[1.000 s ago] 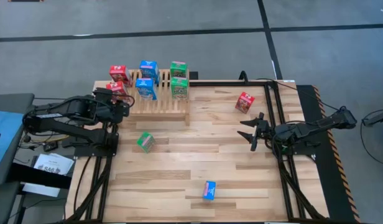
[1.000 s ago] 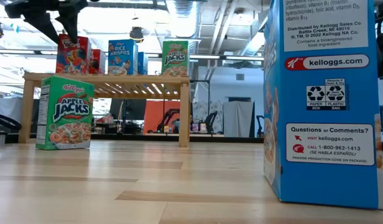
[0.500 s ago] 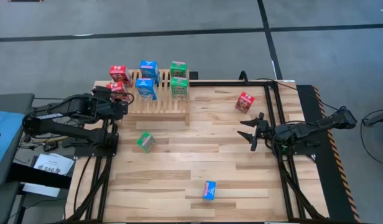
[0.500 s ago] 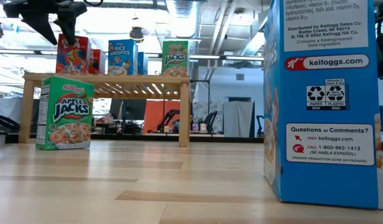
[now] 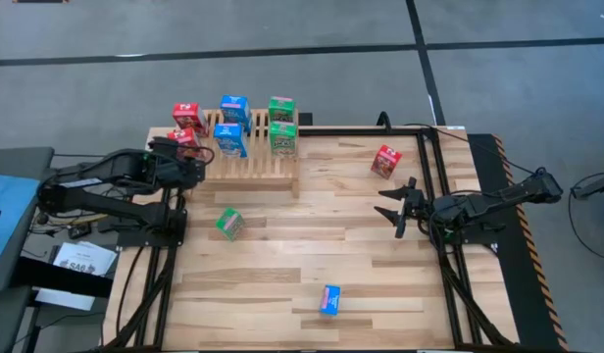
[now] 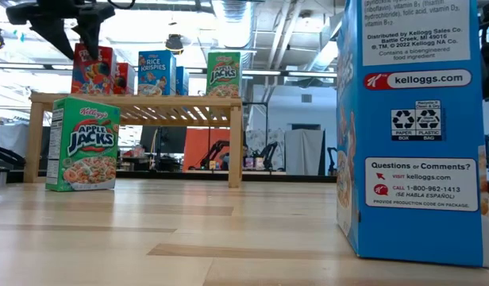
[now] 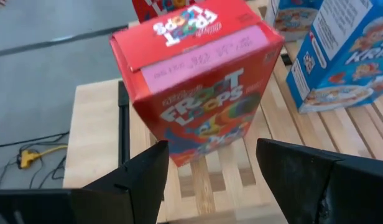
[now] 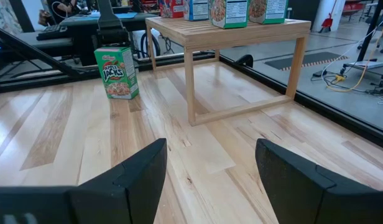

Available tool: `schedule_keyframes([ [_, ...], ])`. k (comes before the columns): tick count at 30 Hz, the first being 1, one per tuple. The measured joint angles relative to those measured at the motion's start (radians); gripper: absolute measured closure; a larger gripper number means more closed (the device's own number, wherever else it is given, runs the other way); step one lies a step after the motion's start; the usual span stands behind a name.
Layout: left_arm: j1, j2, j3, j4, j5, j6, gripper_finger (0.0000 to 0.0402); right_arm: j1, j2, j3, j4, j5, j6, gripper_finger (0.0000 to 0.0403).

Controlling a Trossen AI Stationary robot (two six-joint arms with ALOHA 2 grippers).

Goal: Stack cereal on shelf
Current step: Put the bottom red cereal box on the shelf aligned with the red cereal box

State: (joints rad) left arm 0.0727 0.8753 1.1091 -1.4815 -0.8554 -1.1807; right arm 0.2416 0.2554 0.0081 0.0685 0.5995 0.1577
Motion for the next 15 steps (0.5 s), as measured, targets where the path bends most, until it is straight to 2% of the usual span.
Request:
schedule_keyframes([
  [9, 0.006, 0.026, 0.0, -0.003, -0.05, -0.017, 0.0168, 0.0, 0.0, 0.0, 0.0, 0.0, 0.0, 0.0131],
  [15, 0.053, 0.052, 0.0, 0.0, -0.06, -0.001, 0.0168, 0.0, 0.0, 0.0, 0.0, 0.0, 0.0, 0.0131],
])
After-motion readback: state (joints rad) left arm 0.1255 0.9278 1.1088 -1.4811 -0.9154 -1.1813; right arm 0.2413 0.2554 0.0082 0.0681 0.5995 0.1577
